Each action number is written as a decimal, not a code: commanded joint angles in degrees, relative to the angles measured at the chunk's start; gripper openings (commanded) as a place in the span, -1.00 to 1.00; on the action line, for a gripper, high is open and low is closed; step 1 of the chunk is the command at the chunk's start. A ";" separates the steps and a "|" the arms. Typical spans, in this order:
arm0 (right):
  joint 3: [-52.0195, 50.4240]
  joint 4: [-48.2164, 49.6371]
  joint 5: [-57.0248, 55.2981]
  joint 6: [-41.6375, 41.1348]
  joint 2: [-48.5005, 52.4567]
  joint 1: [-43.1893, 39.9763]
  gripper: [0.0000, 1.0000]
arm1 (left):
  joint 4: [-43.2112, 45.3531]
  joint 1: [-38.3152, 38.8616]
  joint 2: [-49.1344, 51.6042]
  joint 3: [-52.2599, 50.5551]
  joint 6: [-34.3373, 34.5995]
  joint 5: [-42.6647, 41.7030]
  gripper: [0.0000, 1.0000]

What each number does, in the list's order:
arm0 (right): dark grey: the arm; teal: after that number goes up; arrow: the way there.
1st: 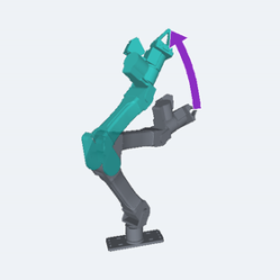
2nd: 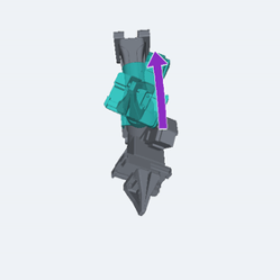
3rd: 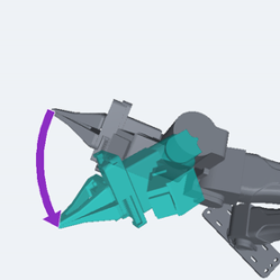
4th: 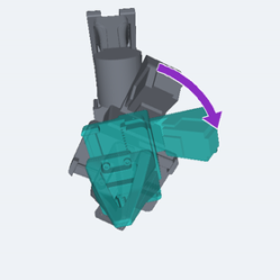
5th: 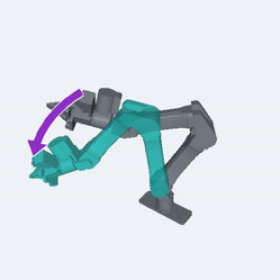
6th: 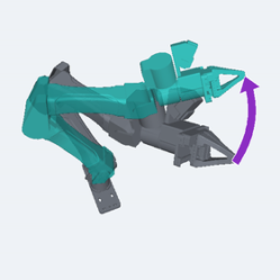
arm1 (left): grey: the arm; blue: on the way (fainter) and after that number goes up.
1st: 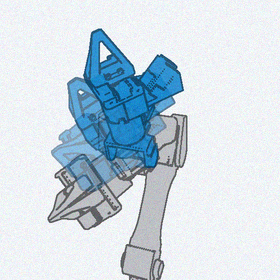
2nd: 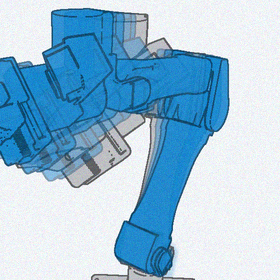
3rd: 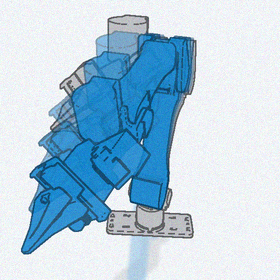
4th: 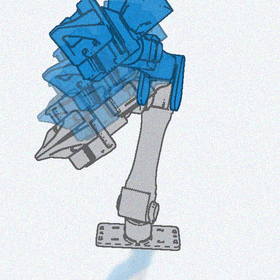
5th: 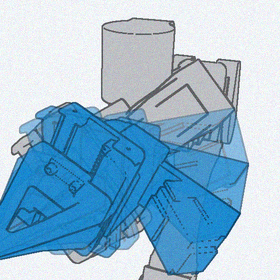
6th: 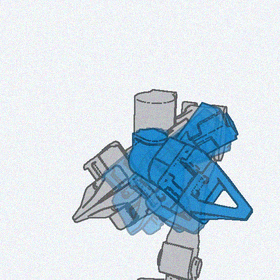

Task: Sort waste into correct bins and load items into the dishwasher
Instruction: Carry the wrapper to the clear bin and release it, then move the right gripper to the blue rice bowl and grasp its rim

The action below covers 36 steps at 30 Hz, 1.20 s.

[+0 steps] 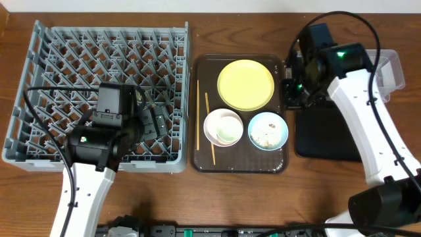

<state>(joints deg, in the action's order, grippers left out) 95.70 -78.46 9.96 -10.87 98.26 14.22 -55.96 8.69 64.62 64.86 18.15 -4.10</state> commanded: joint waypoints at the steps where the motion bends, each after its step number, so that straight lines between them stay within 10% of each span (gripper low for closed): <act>1: -1.40 -0.63 -3.08 -7.69 0.00 1.44 -0.97 | -0.17 0.07 0.11 0.96 -0.33 0.28 0.87; 19: -3.69 -2.21 -6.78 -11.82 0.00 6.97 -0.98 | -0.17 0.07 0.11 0.96 -0.33 0.31 0.88; 21: -3.69 -1.62 -6.67 -11.37 0.00 7.50 -0.49 | -0.17 0.07 0.11 0.96 -0.33 0.28 0.88; 23: -3.69 -1.44 -6.05 -10.40 0.00 8.28 0.65 | -0.17 0.07 0.11 0.96 -0.33 0.28 0.88; 36: -15.69 7.43 -8.41 -11.06 0.00 13.33 0.06 | -0.17 0.07 0.11 0.96 -0.33 0.28 0.88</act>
<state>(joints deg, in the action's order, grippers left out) 84.12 -73.95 2.83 -21.98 98.26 25.67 -55.99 8.69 64.62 64.86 18.13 -4.10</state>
